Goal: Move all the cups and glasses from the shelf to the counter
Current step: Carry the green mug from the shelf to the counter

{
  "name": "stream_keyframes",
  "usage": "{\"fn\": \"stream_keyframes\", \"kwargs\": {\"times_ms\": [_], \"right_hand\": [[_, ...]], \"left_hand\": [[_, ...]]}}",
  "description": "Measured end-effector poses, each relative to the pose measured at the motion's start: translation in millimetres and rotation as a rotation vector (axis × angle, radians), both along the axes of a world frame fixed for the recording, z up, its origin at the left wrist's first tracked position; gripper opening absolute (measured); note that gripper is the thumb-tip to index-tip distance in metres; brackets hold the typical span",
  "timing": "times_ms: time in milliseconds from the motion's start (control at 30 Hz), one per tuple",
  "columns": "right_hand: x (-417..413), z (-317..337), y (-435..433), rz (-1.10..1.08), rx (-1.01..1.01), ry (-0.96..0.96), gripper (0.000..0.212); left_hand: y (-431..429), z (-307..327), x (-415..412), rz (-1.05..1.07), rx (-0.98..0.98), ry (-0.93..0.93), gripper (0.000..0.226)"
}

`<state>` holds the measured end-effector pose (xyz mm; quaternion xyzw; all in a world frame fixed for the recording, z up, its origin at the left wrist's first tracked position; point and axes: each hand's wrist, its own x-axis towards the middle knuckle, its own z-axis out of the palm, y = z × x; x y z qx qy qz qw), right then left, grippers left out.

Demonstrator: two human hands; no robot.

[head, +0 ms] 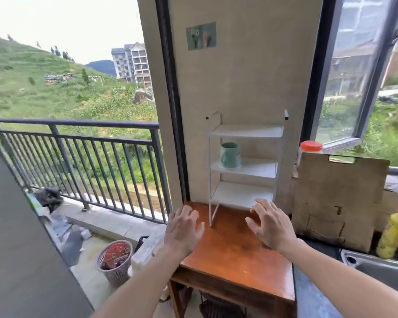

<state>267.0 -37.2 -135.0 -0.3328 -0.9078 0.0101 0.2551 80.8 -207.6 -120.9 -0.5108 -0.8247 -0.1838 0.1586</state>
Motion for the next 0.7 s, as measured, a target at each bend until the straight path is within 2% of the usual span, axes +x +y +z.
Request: {"fn": "stream_keyframes", "kwargs": {"times_ms": [200,467,600,700], "right_hand": [[-78.2,7.6,72.1,0.018,-0.013,0.041,0.033],[-201.1,39.8,168.5,-0.003,0.047,0.202,0.033],[-228.0,47.1,192.3,-0.035,0.034,0.143,0.048],[-228.8,45.2,201.6,-0.015,0.045,0.152,0.048]], "left_hand": [[67.6,-8.6,-54.8,-0.035,0.041,0.006,0.026],[149.8,27.4,-143.9,-0.002,0.126,0.151,0.02],[179.5,38.1,-164.0,0.009,0.206,0.126,0.019],[202.8,49.2,-163.0,-0.065,0.256,0.147,0.018]]}}
